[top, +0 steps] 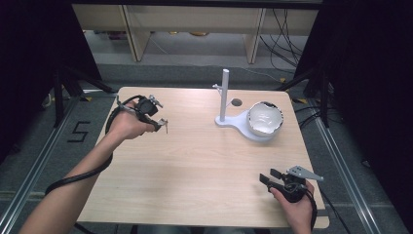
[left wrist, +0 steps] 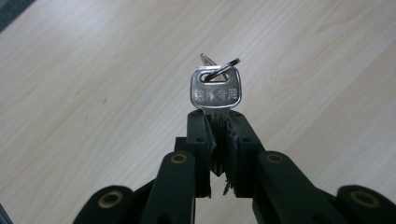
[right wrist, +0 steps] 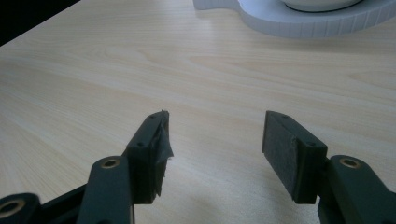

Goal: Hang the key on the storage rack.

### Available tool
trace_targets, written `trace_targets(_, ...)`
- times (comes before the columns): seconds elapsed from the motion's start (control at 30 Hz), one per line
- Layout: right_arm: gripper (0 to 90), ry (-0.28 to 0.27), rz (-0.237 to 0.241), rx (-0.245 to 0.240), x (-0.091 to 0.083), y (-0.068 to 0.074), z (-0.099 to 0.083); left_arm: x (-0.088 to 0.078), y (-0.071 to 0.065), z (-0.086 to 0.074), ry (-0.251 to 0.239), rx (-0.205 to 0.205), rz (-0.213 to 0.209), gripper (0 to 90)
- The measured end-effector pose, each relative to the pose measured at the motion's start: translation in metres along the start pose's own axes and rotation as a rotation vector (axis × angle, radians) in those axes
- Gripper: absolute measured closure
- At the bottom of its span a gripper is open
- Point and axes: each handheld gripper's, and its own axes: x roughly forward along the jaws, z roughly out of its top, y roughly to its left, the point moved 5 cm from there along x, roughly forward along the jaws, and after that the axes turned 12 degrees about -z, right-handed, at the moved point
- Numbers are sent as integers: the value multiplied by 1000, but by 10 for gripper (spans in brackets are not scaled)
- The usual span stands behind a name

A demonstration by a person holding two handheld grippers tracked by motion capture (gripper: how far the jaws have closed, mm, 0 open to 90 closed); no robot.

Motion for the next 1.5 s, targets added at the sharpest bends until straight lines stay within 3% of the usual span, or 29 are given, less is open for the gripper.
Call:
trace_targets(0.23,425,-12,-18,-8,0,-1,0,9,-7,21,-26,5,-3,808)
trace_targets(0.27,425,10,-14,30,-2,3,-1,11,-8,25,-31,10,-3,808)
trace_targets(0.33,425,16,-12,35,-2,3,-1,12,-9,30,-32,17,-5,808)
trace_targets(0.4,426,13,-5,28,-1,3,-1,13,-10,36,-45,16,-8,808)
trace_targets(0.43,426,-2,-11,-4,1,0,0,12,-11,40,-46,17,-6,808)
trace_targets(0.47,426,20,-18,-2,0,0,0,13,-11,43,-54,14,-7,808)
trace_targets(0.7,426,1,-8,-9,0,-1,0,13,-14,68,-99,21,-2,808)
trace_targets(1.27,426,12,-17,-10,0,-1,0,17,-18,86,-134,25,8,808)
trace_targets(1.3,426,19,1,-1,-1,0,0,18,-19,88,-136,22,15,808)
trace_targets(1.5,425,16,-1,-7,-1,0,0,20,-19,97,-129,42,45,808)
